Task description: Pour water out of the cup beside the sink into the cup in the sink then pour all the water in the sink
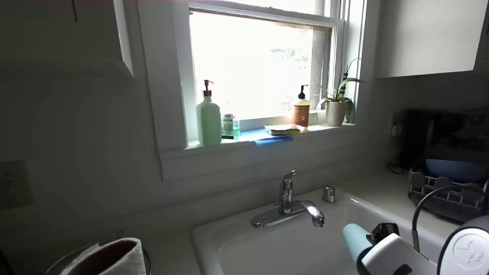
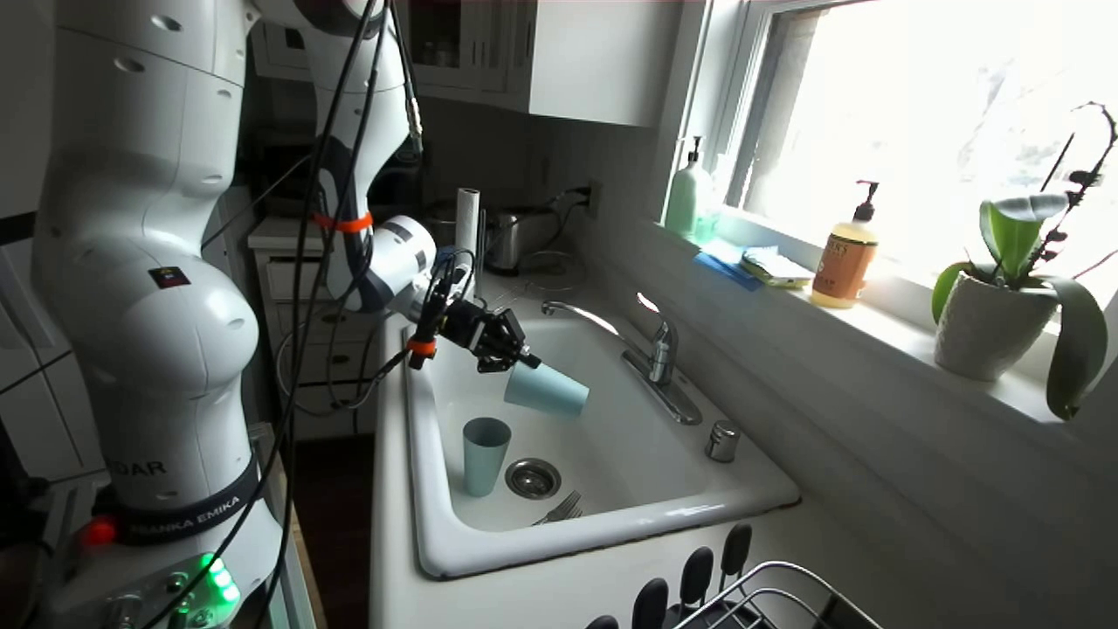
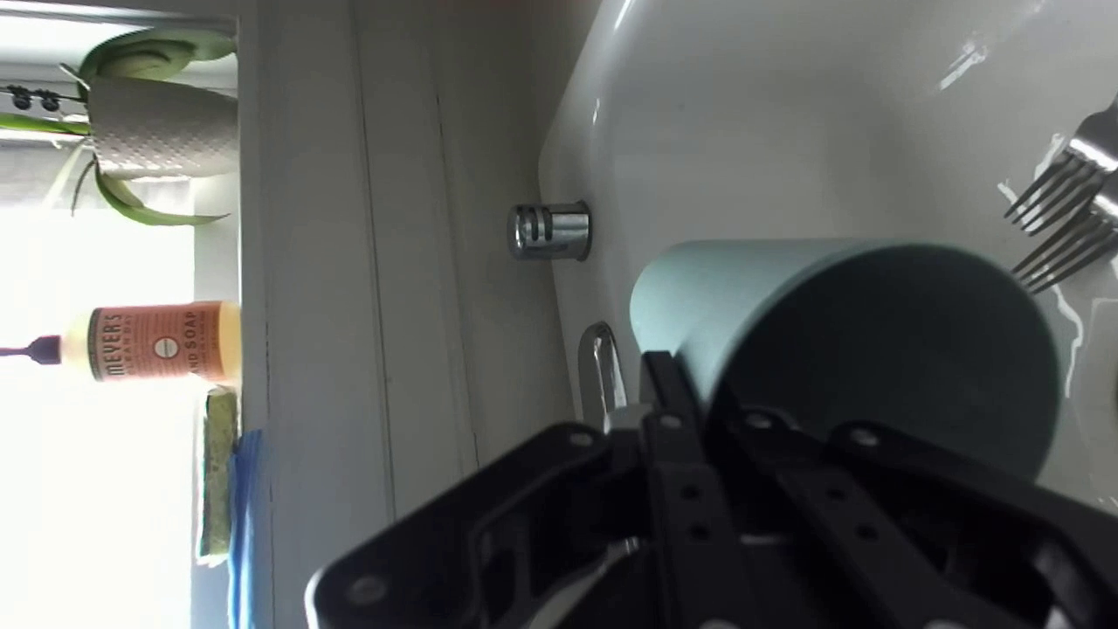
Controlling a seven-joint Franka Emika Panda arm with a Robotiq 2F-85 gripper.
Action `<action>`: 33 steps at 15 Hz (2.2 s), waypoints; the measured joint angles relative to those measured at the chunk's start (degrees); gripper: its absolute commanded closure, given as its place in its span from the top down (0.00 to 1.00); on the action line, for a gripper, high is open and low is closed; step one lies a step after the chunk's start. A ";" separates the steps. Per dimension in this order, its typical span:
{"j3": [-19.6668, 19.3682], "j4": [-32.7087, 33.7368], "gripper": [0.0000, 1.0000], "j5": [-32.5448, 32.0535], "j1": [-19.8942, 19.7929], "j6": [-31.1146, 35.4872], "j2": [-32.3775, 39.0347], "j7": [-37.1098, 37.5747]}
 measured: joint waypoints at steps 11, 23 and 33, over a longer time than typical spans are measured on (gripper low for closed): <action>1.67 0.00 0.01 -0.35 1.52 -4.60 0.97 1.96; 1.77 0.00 0.01 -0.36 1.49 -5.06 1.59 2.02; 0.44 0.09 0.01 0.46 -4.38 11.96 -1.05 -5.52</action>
